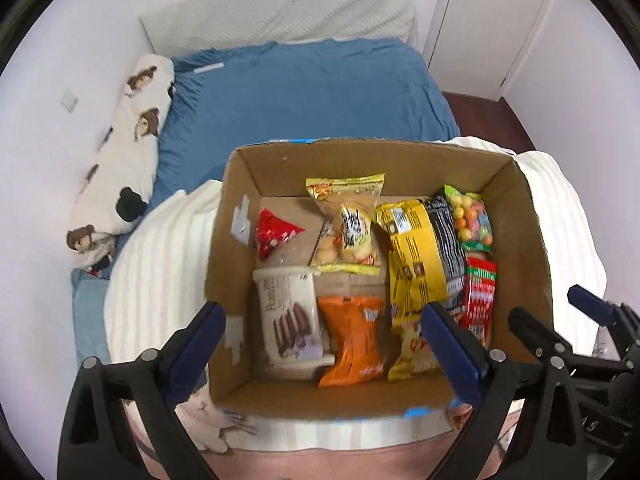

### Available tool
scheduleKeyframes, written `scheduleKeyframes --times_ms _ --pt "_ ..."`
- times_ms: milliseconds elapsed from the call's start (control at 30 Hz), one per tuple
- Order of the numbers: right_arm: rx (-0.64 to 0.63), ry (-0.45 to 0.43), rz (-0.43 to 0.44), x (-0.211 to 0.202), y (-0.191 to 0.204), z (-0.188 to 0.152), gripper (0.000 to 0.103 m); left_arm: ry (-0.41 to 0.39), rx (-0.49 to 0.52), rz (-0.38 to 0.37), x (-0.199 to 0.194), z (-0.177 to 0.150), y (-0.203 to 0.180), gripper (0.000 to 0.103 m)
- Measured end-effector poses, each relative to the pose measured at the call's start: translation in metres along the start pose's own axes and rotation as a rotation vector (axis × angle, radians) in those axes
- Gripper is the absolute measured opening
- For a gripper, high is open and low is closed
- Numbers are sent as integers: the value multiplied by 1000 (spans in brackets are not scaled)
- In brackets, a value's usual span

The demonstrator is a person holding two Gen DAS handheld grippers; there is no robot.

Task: Organize snacks
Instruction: 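Grasp the oat cookie packet with right tool while left tool grasps brown biscuit packet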

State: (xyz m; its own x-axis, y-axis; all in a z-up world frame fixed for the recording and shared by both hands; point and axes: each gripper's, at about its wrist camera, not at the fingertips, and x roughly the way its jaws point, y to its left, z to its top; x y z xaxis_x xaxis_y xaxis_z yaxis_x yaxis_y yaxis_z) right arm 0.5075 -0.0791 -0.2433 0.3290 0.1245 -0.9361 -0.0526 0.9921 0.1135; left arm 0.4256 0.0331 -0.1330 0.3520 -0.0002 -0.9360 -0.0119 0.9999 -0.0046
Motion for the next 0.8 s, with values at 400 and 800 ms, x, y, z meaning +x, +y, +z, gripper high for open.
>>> scheduleKeyframes --times_ms 400,800 --pt "-52 -91 21 -68 8 -70 96 -143 -22 -3 -68 -73 3 100" --pt "-25 -194 69 -119 3 -131 96 -247 -86 -20 -107 -143 10 100"
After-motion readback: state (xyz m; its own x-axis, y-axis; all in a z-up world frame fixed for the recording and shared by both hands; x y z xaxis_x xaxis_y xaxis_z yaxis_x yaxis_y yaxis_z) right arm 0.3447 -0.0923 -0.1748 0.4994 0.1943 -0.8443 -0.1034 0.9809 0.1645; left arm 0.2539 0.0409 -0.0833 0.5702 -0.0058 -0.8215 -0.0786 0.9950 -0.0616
